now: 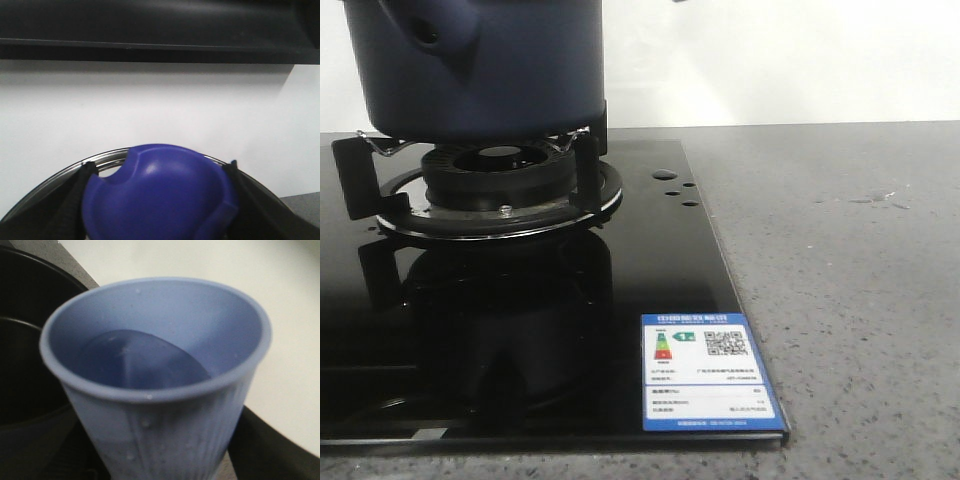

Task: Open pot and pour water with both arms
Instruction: 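Carry the cup with the right gripper over the open pot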

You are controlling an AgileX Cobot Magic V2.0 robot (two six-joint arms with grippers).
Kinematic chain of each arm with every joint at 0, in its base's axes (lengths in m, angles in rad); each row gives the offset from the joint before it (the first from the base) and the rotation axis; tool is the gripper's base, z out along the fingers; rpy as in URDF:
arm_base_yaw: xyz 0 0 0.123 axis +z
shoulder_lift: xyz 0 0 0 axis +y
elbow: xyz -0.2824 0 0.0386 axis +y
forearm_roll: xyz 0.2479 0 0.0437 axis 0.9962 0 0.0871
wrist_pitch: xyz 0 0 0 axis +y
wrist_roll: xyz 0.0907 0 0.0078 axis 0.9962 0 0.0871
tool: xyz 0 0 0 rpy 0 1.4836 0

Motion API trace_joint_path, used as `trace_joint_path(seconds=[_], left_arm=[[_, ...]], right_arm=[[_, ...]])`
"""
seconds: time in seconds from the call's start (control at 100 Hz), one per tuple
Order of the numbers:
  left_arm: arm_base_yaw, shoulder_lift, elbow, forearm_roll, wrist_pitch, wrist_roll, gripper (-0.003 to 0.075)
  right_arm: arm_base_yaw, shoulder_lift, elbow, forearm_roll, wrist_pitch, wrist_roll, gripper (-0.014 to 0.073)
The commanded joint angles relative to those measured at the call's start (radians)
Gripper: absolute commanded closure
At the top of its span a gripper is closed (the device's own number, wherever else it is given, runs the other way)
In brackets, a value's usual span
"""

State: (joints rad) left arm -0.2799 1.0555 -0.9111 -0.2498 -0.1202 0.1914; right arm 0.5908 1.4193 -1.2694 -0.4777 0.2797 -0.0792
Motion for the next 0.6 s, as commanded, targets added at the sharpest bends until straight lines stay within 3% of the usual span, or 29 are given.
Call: trace_joint_path(seconds=[0.0,0.59], left_arm=[[0.001,-0.024,-0.038,0.003,-0.111,0.0,0.0344],[0.001,-0.024,-0.038,0.003,-0.109,0.0,0.0344]], right_arm=[[0.026,-0.016,-0.081,-0.107,-0.044,-0.002,0.0323],[0.123,0.076,-0.168,-0.567,0.095,-0.002,0.0323]])
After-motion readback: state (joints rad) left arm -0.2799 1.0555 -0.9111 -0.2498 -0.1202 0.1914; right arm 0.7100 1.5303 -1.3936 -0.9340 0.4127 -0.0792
